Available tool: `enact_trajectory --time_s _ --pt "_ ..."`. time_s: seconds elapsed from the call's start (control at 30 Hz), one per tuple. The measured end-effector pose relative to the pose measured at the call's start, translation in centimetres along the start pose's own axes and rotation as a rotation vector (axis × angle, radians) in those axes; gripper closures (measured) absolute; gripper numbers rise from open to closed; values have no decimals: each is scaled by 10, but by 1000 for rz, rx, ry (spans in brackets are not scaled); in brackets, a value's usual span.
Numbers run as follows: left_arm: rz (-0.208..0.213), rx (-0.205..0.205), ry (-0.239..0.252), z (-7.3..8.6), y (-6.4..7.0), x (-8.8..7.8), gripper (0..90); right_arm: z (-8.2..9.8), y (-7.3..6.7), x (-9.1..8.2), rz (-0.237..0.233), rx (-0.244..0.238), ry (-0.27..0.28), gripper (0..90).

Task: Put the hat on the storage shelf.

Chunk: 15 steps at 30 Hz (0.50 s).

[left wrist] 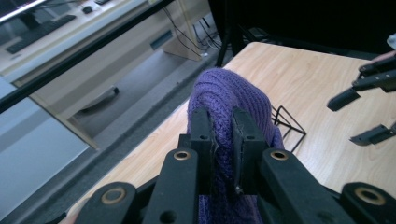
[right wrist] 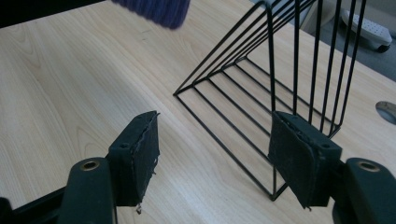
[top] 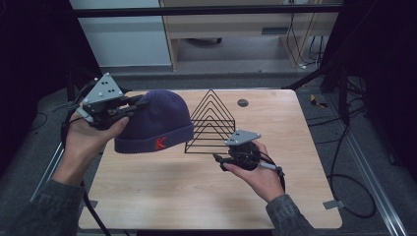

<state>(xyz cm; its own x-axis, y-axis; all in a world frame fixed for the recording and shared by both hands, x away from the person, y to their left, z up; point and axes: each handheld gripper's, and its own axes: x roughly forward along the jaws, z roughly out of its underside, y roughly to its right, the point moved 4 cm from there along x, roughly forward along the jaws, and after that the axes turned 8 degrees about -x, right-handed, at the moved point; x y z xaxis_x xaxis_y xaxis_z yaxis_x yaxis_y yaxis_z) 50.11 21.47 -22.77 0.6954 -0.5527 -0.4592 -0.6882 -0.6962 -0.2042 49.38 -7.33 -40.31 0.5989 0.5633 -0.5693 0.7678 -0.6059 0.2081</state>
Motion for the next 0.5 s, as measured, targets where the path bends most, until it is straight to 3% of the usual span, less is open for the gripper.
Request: enact_trajectory --time_s 0.2,0.5 --pt "5 29 11 -10 1 5 805 -15 10 -7 18 -14 3 369" --pt "13 16 43 -18 7 3 805 -33 13 -14 -6 -30 21 374"
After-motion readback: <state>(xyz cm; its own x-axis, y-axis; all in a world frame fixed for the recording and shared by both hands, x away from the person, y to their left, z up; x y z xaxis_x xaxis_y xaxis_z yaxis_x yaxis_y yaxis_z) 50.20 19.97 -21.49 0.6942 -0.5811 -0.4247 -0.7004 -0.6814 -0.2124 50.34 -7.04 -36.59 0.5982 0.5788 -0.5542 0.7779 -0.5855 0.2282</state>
